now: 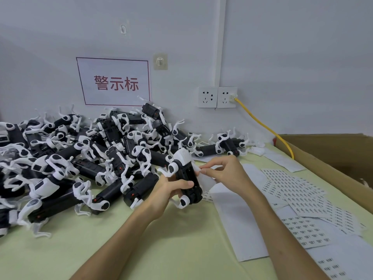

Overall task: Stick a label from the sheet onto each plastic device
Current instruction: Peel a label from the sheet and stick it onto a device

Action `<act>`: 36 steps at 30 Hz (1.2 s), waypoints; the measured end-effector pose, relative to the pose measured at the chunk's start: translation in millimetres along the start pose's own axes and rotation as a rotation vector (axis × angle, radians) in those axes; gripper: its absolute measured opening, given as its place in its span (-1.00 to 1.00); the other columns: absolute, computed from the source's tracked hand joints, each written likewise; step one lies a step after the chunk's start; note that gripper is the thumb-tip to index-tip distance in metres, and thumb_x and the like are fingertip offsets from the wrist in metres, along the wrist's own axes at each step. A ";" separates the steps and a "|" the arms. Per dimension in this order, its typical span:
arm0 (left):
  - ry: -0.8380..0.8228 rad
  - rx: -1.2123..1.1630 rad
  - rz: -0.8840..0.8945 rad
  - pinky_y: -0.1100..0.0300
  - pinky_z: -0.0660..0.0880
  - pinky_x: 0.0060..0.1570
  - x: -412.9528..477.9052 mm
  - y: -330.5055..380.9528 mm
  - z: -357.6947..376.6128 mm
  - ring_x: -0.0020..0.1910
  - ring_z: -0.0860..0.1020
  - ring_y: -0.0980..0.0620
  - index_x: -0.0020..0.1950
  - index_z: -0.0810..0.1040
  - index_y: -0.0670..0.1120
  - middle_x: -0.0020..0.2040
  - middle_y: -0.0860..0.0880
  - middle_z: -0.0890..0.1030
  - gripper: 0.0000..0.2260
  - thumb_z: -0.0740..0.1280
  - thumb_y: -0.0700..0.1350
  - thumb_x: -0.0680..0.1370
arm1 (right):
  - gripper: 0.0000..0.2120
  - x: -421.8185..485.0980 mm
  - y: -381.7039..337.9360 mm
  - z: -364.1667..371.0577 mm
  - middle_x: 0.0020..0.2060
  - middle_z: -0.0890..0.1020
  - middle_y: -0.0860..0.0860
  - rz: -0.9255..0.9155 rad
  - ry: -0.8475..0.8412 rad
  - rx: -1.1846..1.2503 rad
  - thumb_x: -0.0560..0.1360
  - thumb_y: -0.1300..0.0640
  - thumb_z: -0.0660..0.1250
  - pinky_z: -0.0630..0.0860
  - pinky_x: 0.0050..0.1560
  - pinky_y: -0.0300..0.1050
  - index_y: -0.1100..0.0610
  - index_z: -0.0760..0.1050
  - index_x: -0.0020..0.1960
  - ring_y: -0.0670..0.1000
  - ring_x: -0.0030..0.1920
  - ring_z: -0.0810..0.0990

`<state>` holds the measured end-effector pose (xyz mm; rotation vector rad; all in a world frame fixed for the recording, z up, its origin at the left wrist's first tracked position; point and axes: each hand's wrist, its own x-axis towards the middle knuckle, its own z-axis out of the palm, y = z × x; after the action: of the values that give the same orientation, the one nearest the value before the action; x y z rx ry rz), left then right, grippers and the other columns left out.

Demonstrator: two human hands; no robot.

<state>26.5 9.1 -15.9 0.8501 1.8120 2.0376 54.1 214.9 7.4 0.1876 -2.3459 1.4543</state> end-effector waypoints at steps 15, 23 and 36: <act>0.159 -0.026 -0.118 -0.05 0.56 -0.02 2.0 3.4 4.2 0.03 0.62 -0.21 0.01 0.73 0.05 0.06 -0.14 0.72 -0.71 0.53 0.01 0.30 | -0.86 8.4 9.5 -8.3 -0.35 0.69 0.04 -0.016 0.256 0.098 0.52 0.30 0.40 0.64 -0.16 -0.11 0.11 0.64 -0.15 0.04 -0.36 0.68; 0.208 -0.243 -0.037 0.03 0.51 0.04 2.7 11.8 -7.5 0.08 0.62 -0.22 0.04 0.71 -0.17 0.09 -0.26 0.68 -0.54 0.50 0.09 0.26 | -0.85 7.1 4.1 -3.5 -0.25 0.73 0.01 -0.024 0.204 0.175 0.48 0.38 0.44 0.58 -0.16 -0.27 0.16 0.65 -0.04 0.02 -0.23 0.74; -0.034 -0.403 -0.053 -0.12 0.26 0.46 1.4 15.0 -4.0 0.31 0.59 -0.20 0.11 0.74 -0.06 0.39 -0.13 0.58 -0.69 0.40 0.06 0.47 | -0.57 2.0 -9.1 7.0 -0.16 0.75 -0.08 -0.111 0.139 0.211 0.47 0.48 0.36 0.54 -0.05 -0.32 0.00 0.63 0.12 -0.09 -0.06 0.71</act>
<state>25.5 4.2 -1.1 0.7042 1.3198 2.2271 53.3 204.7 12.9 0.2591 -2.0390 1.6050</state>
